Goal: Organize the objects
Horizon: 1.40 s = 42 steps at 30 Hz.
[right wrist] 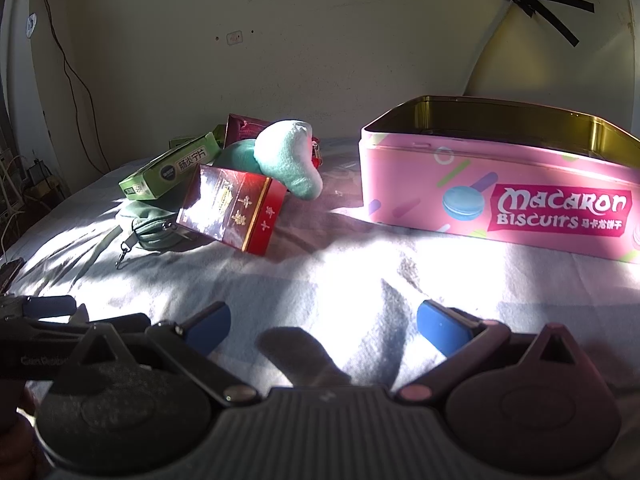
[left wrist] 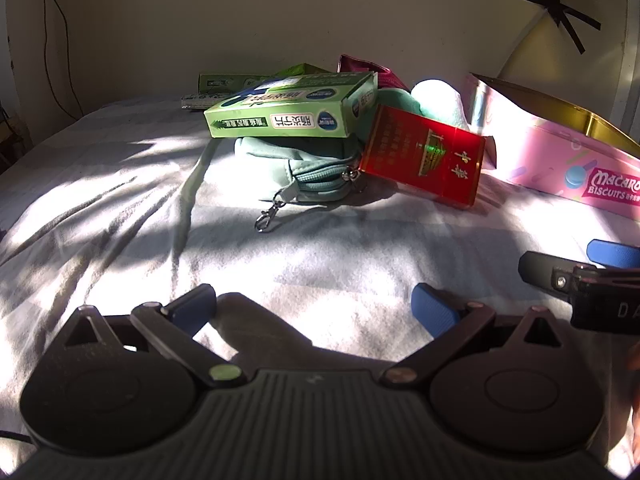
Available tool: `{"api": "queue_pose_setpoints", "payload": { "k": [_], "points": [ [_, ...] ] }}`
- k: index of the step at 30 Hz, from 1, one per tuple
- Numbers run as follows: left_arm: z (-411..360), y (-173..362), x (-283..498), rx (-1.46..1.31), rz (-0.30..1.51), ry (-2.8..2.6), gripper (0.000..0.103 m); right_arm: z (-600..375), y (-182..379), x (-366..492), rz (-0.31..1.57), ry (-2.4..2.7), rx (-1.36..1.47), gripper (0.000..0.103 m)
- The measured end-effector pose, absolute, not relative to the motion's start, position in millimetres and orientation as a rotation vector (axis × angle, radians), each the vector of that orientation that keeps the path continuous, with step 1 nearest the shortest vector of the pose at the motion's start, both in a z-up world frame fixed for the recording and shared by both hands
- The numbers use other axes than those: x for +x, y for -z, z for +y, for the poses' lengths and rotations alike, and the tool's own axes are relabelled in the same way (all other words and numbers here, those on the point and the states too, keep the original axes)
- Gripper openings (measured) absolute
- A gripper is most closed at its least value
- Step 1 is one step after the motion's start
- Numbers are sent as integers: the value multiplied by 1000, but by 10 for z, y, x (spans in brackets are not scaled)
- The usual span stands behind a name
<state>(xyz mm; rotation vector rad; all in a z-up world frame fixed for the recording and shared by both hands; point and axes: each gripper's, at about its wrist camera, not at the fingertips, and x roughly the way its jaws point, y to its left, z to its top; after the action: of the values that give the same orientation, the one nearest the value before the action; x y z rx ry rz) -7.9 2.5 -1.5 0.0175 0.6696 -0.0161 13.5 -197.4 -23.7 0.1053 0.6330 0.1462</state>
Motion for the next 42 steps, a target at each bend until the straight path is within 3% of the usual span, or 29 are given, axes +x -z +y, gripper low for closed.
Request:
{"api": "queue_pose_setpoints", "payload": {
  "k": [13,17,21,25,27,28,31,32,35,37,39,41,42],
  "points": [
    [290,10,116,-10,666,30,103,-1886,226,182,644,-169,53,102],
    [415,9,166,-80,637,26,103,-1731,190,279,630,-236,-32,90],
    [440,-3,130,-109,612,36,103,-1587,144,455,609,-297,-84,69],
    [505,-23,90,-156,576,39,103,-1421,116,638,565,-312,-165,71],
    [538,-28,84,-179,566,43,103,-1363,104,688,548,-327,-193,93],
    [548,-27,89,-187,569,47,103,-1348,92,714,541,-344,-192,97],
    [574,-19,105,-205,577,48,103,-1359,76,812,545,-414,-142,99],
    [580,-18,105,-209,577,49,103,-1366,83,846,558,-432,-124,95],
    [586,-16,104,-213,574,52,103,-1438,90,890,585,-427,-72,68],
    [578,-19,91,-213,568,56,103,-1565,26,838,573,-429,-12,38],
    [572,-22,81,-209,565,60,103,-1721,-24,798,604,-452,67,29],
    [567,-25,72,-205,563,64,103,-1864,-37,714,640,-467,131,14],
    [566,-31,66,-204,560,69,103,-1920,-41,660,655,-466,153,13]
  ]
}}
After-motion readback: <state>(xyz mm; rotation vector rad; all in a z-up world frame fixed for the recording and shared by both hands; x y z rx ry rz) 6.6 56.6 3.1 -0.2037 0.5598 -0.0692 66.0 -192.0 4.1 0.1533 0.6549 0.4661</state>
